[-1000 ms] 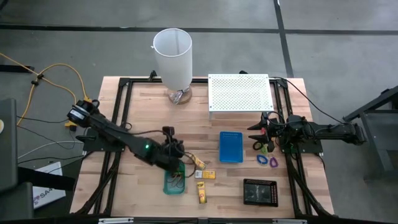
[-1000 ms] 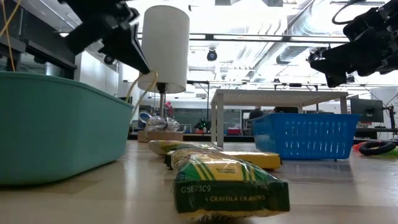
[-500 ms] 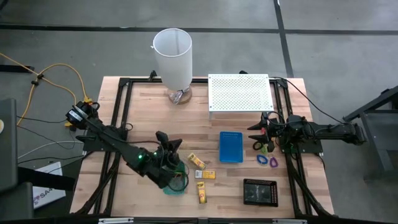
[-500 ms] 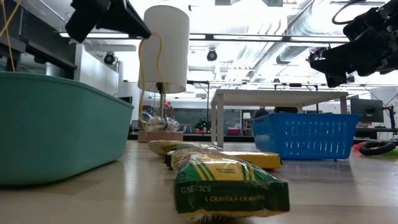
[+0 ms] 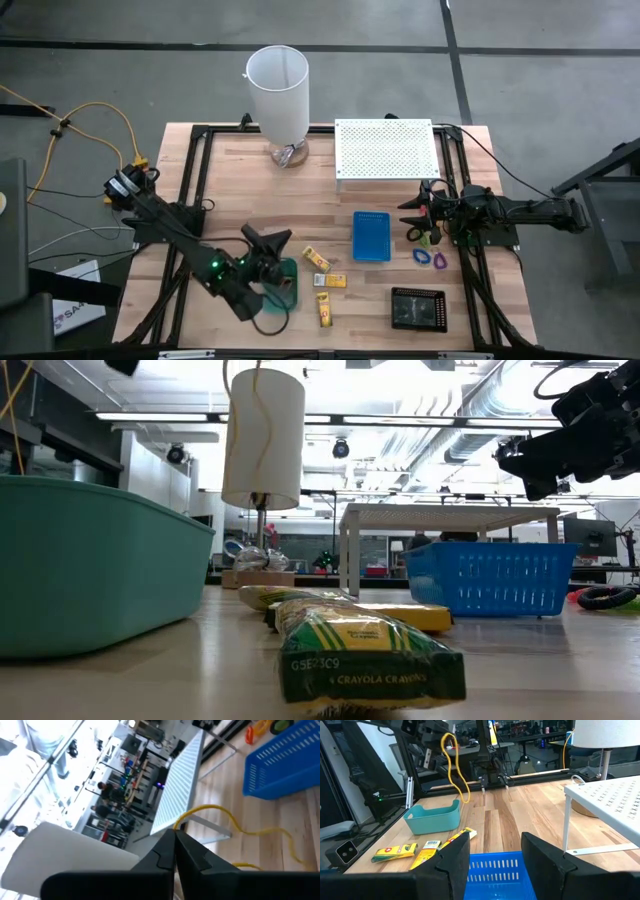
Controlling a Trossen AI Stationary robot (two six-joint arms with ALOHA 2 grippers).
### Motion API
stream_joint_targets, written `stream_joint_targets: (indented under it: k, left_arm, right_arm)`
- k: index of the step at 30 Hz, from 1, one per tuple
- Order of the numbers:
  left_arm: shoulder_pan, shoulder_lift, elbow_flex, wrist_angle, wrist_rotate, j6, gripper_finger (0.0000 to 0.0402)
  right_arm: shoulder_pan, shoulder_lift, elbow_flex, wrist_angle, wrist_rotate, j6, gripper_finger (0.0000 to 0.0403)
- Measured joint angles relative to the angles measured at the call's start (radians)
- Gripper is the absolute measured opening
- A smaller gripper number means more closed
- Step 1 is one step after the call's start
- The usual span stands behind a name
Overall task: Pick & Place Office Desk Supplies
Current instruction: Put the yellow rubber band into the green bin
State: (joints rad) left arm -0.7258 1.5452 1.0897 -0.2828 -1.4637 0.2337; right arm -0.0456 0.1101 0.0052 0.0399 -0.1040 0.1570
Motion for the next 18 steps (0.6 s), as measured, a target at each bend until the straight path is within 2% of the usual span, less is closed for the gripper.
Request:
stream_joint_targets:
  k: [10, 18]
  left_arm:
    - [-0.073, 0.000, 0.000, 0.152, -0.080, 0.159, 0.0000]
    - [-0.148, 0.000, 0.000, 0.176, -0.078, 0.135, 0.0000]
  right_arm:
    - [0.000, 0.000, 0.000, 0.000, 0.000, 0.000, 0.0166]
    - [0.000, 0.000, 0.000, 0.000, 0.000, 0.000, 0.0166]
